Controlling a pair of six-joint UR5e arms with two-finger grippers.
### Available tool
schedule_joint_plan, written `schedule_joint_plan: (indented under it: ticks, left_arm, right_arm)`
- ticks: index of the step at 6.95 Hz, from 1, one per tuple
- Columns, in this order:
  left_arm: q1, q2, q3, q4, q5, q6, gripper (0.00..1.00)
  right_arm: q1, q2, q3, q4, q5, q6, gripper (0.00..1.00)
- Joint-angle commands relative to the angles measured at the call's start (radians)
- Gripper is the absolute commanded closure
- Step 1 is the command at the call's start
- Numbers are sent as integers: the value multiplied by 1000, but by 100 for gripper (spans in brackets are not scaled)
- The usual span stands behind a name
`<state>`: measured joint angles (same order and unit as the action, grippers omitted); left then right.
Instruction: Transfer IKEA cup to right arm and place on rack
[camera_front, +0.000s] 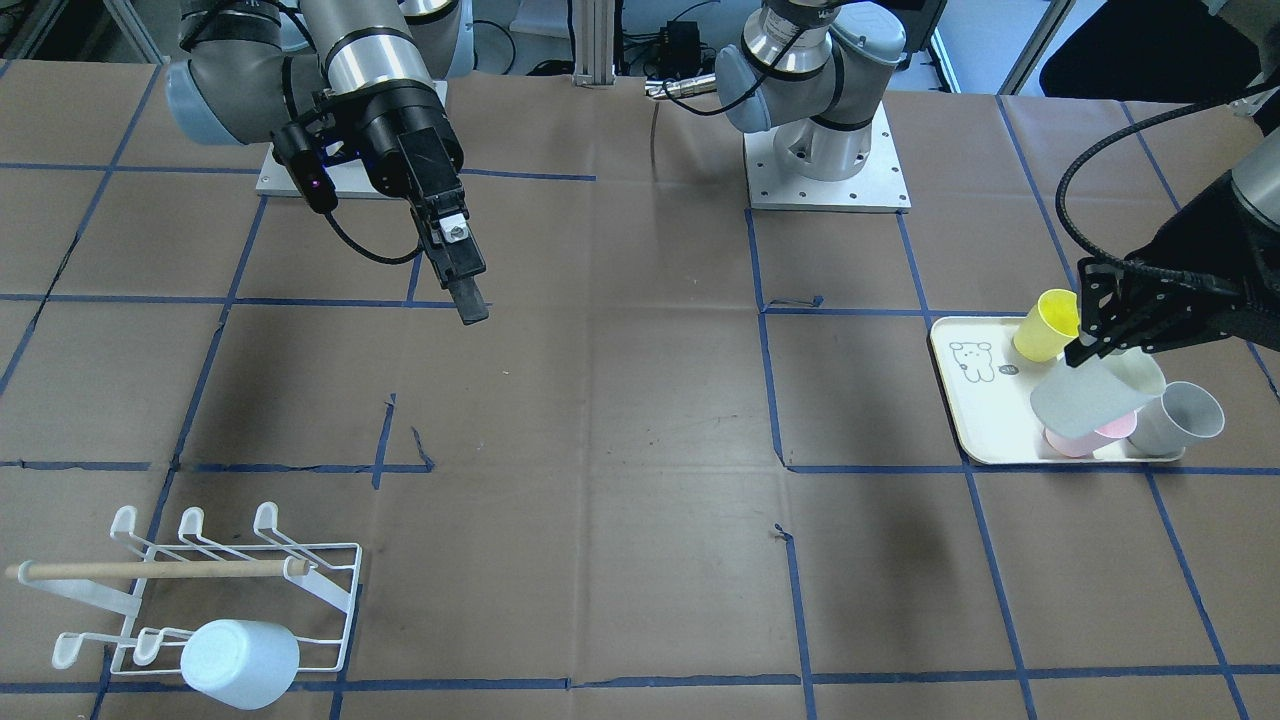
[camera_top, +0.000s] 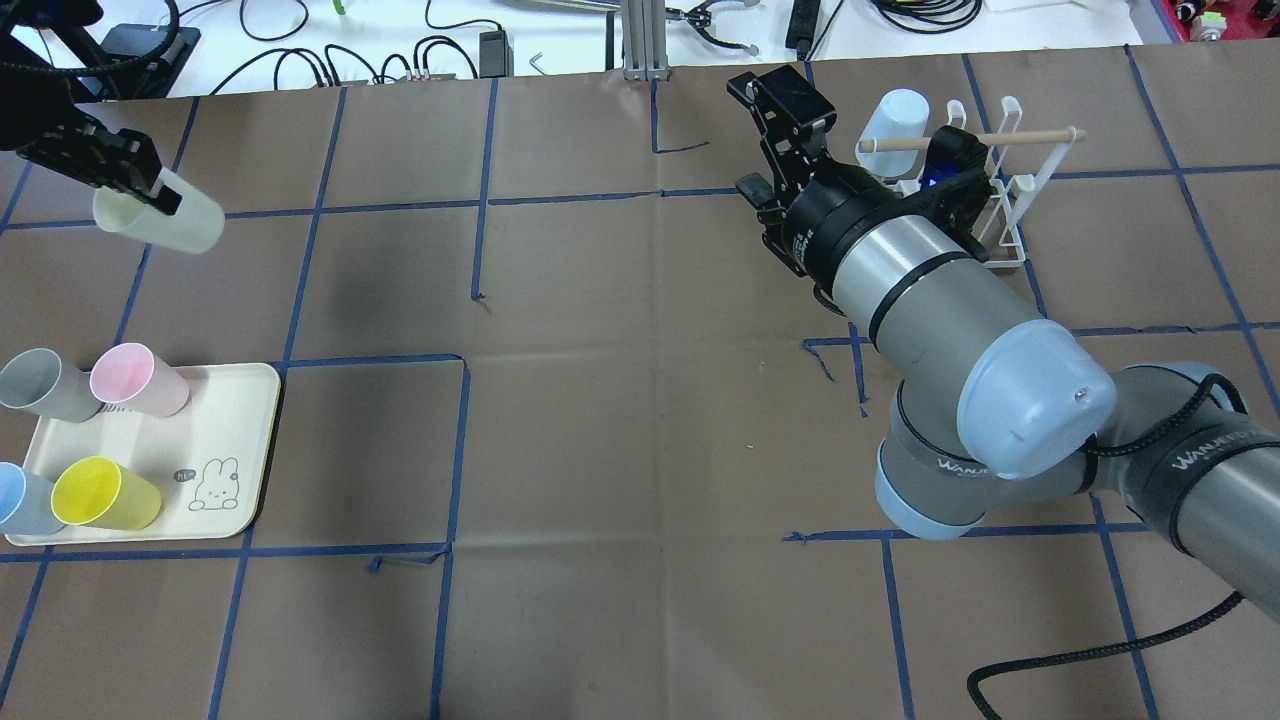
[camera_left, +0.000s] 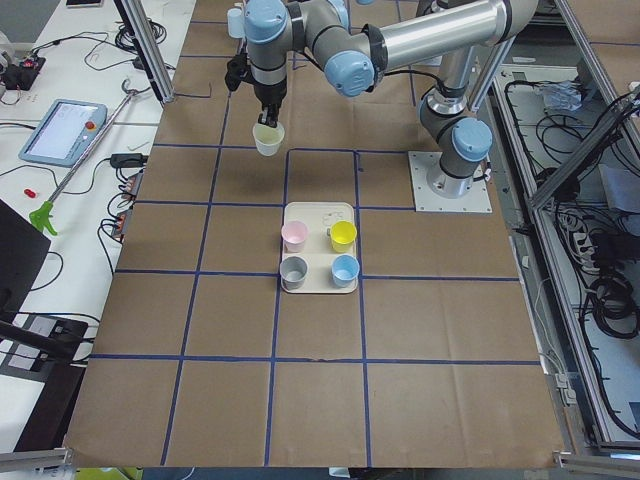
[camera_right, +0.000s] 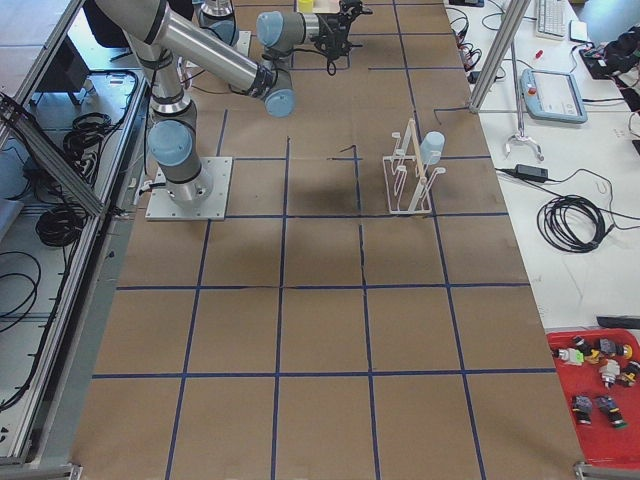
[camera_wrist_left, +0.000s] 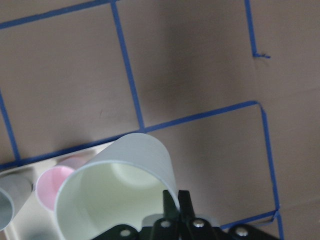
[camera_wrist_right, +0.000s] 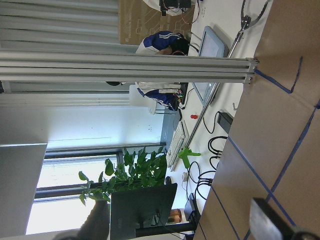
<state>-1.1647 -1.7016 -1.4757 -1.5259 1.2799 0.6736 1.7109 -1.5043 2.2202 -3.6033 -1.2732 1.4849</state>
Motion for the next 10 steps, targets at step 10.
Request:
schedule_joint_plan:
  ticks: [10]
  left_arm:
    - [-228, -10, -507, 1115, -803, 55, 99]
  right_arm:
    - [1, -1, 1, 5, -5, 0, 0]
